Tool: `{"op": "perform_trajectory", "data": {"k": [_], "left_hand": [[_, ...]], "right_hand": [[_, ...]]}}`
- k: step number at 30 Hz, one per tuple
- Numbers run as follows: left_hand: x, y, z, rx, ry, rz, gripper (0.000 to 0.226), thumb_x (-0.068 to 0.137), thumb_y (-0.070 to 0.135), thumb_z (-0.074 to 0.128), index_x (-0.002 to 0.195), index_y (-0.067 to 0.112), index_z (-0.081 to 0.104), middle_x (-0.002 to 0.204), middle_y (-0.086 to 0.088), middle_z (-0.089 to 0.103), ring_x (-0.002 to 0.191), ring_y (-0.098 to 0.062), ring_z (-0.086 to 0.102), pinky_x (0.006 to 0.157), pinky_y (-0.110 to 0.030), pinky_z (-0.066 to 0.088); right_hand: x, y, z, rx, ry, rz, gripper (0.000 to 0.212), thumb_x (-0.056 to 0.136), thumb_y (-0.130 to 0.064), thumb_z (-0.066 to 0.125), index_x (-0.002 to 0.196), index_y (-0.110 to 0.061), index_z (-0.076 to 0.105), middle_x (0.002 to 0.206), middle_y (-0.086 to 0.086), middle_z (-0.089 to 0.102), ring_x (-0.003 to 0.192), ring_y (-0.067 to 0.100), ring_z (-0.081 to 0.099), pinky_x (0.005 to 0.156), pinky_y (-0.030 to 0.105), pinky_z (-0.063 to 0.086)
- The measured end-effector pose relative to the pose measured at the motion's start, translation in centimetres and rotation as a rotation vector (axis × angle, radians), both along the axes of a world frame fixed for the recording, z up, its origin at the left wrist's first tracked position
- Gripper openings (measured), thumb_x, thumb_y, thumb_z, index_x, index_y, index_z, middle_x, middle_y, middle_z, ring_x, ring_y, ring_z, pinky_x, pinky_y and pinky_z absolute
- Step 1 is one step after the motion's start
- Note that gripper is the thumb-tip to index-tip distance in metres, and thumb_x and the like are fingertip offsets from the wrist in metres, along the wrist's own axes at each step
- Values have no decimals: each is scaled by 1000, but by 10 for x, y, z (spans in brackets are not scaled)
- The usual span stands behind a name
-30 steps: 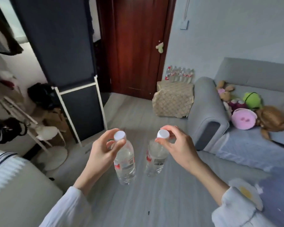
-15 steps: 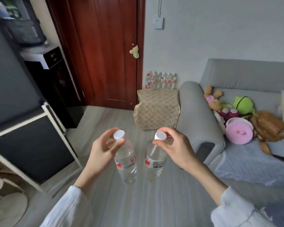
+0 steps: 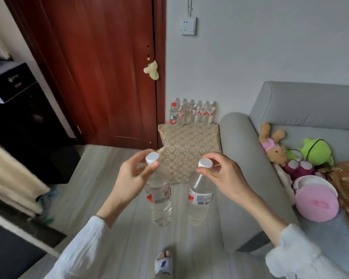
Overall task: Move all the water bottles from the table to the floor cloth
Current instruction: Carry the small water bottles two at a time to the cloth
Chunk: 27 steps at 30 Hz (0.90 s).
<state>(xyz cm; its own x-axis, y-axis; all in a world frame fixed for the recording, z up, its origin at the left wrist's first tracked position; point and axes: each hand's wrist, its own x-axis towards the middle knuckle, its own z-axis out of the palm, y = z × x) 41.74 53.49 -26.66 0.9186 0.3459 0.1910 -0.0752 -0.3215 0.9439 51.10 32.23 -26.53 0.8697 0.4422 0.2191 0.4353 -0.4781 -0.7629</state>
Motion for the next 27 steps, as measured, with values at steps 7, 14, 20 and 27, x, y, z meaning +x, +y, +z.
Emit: {"op": "perform_trajectory", "data": {"k": [7,14,20,27], "left_hand": [[194,51,9,-6,42,-99,30,83,24,62,111,13,59,99,7,64,91,-6,63,80,-21,49],[346,80,-7,100,126,-192,26,79,23,68,95,40,57,93,17,65,91,-2,64,80,-16,48],[471,89,-46,213,224,-209,31,76,24,72,91,45,54,93,25,62,90,-2,62,79,-15,46],[621,91,-101,456,353,-165,31,77,24,66,106,22,55,105,5,59,95,-16,55,76,-33,44]], "right_hand": [[170,45,4,-42,-44,-81,34,68,-31,76,95,-19,60,95,-9,61,76,8,58,71,6,43],[321,72,-4,-86,-38,-160,35,68,-36,74,94,-21,57,94,-8,61,75,9,59,71,19,46],[453,88,-46,-200,44,-128,31,71,-35,73,93,-20,56,91,-5,60,78,15,59,66,22,43],[600,108,-95,-325,72,-66,35,75,-32,70,100,-12,55,100,7,60,91,24,56,77,41,48]]}}
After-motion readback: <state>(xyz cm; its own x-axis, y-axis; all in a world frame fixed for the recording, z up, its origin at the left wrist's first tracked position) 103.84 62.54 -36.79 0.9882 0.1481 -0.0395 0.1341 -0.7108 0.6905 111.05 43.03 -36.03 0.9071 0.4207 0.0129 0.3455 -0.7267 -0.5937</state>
